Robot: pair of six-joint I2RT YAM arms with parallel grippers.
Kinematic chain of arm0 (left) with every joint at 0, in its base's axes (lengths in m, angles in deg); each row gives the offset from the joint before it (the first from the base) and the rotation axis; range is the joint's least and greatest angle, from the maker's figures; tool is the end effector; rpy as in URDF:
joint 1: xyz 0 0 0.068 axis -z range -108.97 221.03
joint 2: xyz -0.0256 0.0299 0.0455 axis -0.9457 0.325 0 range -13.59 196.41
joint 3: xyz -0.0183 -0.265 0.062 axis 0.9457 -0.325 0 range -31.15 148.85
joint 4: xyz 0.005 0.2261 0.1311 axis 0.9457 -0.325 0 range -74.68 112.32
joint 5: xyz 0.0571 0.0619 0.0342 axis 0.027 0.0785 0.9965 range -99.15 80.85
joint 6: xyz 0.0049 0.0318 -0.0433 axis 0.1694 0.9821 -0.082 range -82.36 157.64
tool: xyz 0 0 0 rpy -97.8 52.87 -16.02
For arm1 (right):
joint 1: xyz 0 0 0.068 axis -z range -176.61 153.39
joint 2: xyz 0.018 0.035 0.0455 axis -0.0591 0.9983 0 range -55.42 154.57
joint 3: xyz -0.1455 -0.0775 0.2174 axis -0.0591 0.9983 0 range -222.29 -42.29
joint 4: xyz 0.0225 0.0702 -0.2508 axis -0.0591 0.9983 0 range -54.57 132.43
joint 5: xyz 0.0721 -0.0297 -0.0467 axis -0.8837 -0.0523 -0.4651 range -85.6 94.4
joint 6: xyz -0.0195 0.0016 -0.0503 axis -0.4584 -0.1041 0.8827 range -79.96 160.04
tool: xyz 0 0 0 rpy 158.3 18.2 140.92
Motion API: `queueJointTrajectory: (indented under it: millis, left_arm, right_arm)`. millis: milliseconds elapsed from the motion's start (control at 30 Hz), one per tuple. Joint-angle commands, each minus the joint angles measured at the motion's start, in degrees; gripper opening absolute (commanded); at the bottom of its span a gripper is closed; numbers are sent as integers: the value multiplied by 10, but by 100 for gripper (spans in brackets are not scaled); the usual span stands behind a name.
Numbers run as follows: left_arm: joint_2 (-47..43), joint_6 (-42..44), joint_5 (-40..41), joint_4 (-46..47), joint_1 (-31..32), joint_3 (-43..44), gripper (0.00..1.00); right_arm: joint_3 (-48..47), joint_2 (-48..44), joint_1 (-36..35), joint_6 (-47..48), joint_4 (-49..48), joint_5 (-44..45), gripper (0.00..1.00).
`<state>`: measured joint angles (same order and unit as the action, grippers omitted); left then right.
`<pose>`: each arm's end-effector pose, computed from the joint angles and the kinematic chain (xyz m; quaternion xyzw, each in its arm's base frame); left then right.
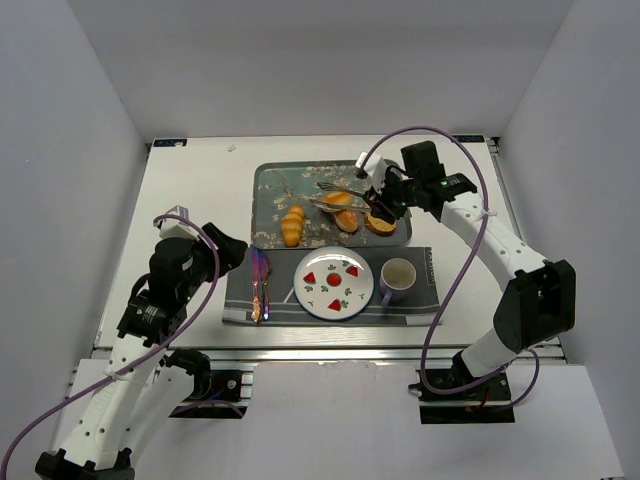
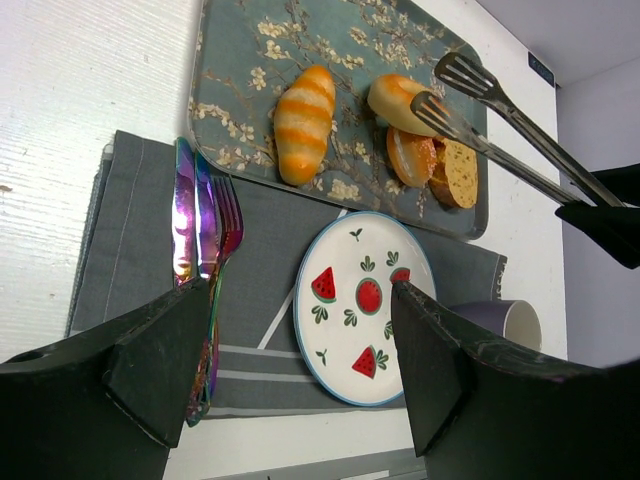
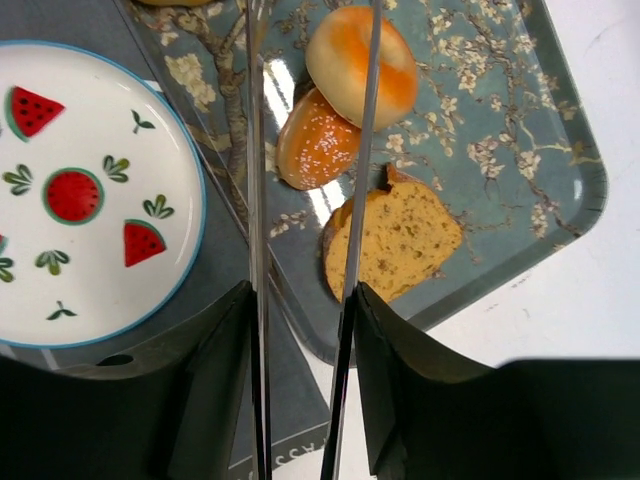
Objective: Place the bread
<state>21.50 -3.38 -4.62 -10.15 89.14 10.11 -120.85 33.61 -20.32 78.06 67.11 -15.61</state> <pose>0.1332 -0.0406 0.3026 -0.1890 0.8277 -0.2309 0.4752 0.3128 0.1506 0.3198 -0.5223 0.7365 0.1079 0.4160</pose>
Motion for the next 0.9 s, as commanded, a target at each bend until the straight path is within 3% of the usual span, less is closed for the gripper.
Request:
queueJointTrajectory:
  millis: [0, 600, 700, 867]
  left_arm:
    - [-4, -2, 9, -2, -2, 16, 82]
    - [0, -4, 7, -1, -2, 20, 82]
    - [1, -5, 8, -1, -2, 23, 82]
    - [0, -7, 5, -2, -3, 24, 82]
  right_arm:
    - [3, -10, -14, 30, -27, 55, 49]
    - [49, 16, -51, 131, -61, 172, 52]
    - [55, 19, -53, 138, -69, 175, 47]
    - [67, 0, -54, 139, -82, 163, 23]
